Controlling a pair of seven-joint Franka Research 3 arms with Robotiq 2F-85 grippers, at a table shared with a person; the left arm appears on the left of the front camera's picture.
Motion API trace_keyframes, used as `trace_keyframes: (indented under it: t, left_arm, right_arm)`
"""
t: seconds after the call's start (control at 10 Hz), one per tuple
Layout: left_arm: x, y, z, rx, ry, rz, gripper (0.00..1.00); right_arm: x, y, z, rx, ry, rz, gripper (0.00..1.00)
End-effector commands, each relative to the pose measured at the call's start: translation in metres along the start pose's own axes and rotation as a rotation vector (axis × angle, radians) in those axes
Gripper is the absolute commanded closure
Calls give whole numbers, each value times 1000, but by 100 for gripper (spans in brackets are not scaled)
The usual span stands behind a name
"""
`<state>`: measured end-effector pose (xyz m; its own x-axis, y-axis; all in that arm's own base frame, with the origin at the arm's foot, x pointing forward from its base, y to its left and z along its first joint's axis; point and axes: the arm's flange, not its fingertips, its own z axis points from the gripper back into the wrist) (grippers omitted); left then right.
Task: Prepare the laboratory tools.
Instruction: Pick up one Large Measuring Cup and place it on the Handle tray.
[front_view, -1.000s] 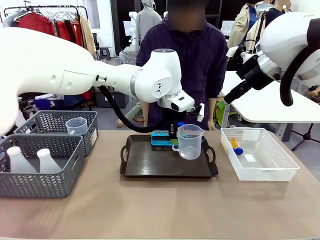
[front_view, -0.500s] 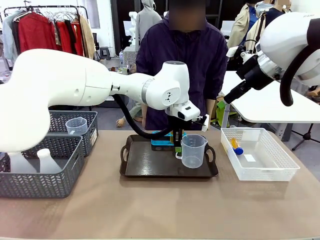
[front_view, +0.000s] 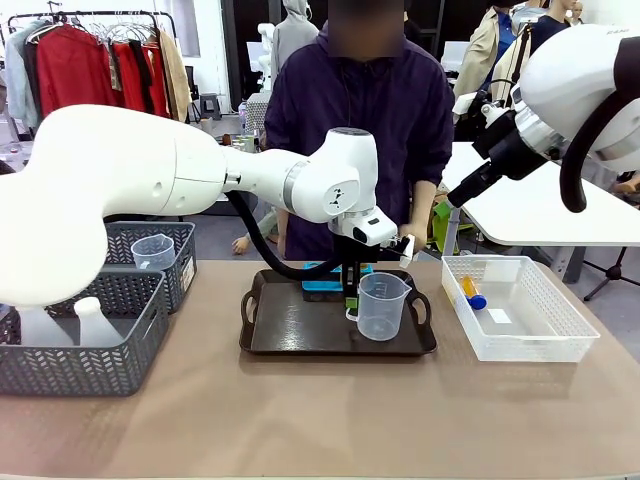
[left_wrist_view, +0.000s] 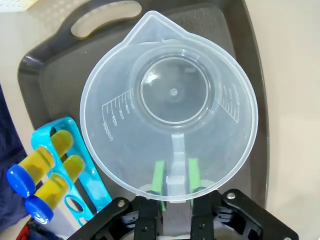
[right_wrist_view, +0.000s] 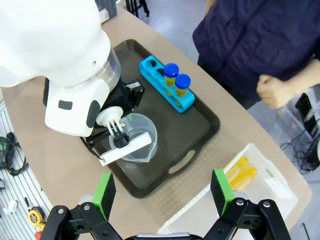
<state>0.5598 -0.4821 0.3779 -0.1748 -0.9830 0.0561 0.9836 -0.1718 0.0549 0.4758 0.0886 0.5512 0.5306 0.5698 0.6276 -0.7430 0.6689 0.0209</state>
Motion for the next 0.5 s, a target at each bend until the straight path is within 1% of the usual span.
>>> trace_keyframes:
  t: [0.0,0.1,0.2,0.4]
  left_arm:
    - [-3,5,8,15,14,5,35]
    - [-5,3,10,18,12,9,16]
    - [-5,1,13,28,14,15,0]
    - [-10,-4,19,40,8,24,0]
  right_arm:
    - [0,-1,1,5,-4,-3,0]
    - [0,-1,1,5,-4,-3,0]
    - [0,-1,1,5,-4,-3,0]
    - [0,-1,1,5,-4,-3,0]
